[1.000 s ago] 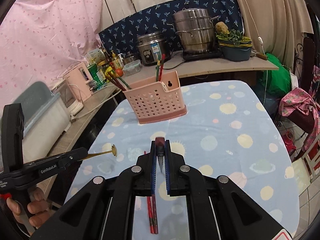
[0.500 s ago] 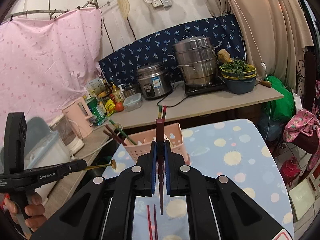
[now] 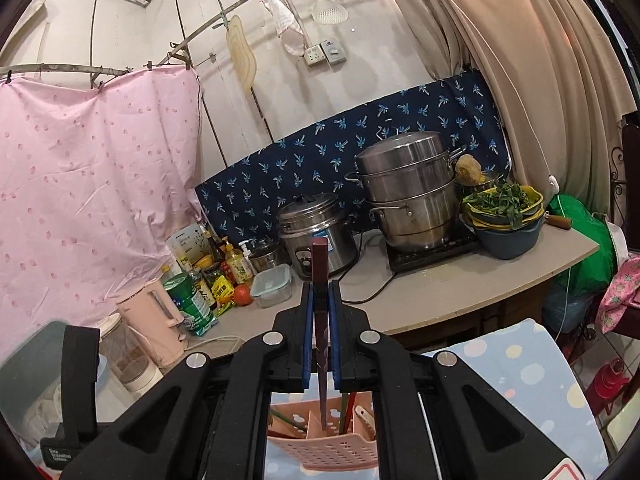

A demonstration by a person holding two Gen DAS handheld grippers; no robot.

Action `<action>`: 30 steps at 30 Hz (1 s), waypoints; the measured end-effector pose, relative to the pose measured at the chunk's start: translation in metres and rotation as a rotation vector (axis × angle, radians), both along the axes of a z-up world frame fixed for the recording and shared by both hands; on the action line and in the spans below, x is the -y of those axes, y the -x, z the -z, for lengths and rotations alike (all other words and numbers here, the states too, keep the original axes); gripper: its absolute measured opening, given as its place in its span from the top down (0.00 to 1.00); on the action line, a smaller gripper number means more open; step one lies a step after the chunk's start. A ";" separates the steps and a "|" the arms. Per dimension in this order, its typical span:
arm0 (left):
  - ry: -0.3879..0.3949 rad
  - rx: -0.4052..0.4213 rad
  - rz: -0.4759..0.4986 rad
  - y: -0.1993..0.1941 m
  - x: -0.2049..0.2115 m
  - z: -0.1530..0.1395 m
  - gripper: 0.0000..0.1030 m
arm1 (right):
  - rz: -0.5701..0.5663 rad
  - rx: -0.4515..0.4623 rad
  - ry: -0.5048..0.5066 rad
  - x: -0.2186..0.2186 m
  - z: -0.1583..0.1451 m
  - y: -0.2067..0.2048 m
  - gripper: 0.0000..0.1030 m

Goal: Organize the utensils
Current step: 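Open the left tool over the basket while the right tool releases the dark-red chopstick into it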

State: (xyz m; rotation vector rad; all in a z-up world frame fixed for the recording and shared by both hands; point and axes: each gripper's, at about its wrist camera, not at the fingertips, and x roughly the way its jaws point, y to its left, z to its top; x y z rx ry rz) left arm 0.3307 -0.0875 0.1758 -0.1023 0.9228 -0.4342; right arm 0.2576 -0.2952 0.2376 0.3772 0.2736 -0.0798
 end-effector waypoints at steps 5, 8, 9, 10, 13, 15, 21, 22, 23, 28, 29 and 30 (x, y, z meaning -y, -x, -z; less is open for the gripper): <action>-0.016 -0.062 -0.005 -0.022 0.004 0.028 1.00 | -0.001 -0.078 0.001 -0.001 0.033 -0.032 0.93; -0.022 -0.087 0.000 -0.029 0.005 0.044 0.99 | -0.011 -0.132 -0.011 0.000 0.054 -0.045 0.93; -0.026 -0.092 -0.001 -0.031 0.005 0.047 0.99 | -0.018 -0.150 -0.016 0.001 0.060 -0.049 0.93; -0.031 -0.097 -0.004 -0.033 0.006 0.051 0.99 | -0.021 -0.165 -0.019 0.001 0.065 -0.052 0.93; -0.028 -0.103 0.001 -0.036 0.007 0.057 0.99 | -0.030 -0.197 -0.019 0.003 0.075 -0.055 0.93; -0.026 -0.096 0.000 -0.036 0.008 0.059 0.98 | -0.031 -0.204 -0.023 0.003 0.079 -0.052 0.91; -0.016 -0.060 -0.021 -0.032 0.007 0.055 0.83 | -0.028 -0.202 -0.027 0.007 0.075 -0.039 0.84; -0.016 -0.052 -0.029 -0.031 0.007 0.053 0.75 | -0.028 -0.201 -0.025 0.007 0.074 -0.036 0.83; -0.017 -0.039 -0.036 -0.029 0.006 0.051 0.68 | -0.028 -0.198 -0.022 0.007 0.072 -0.032 0.81; -0.041 0.024 -0.054 -0.012 0.003 0.039 0.65 | -0.045 -0.191 -0.016 0.002 0.065 -0.009 0.79; -0.046 0.036 -0.058 -0.007 0.003 0.037 0.64 | -0.050 -0.194 -0.016 0.001 0.065 -0.005 0.79; -0.051 0.049 -0.064 -0.002 0.001 0.034 0.63 | -0.059 -0.200 -0.015 -0.001 0.065 0.001 0.79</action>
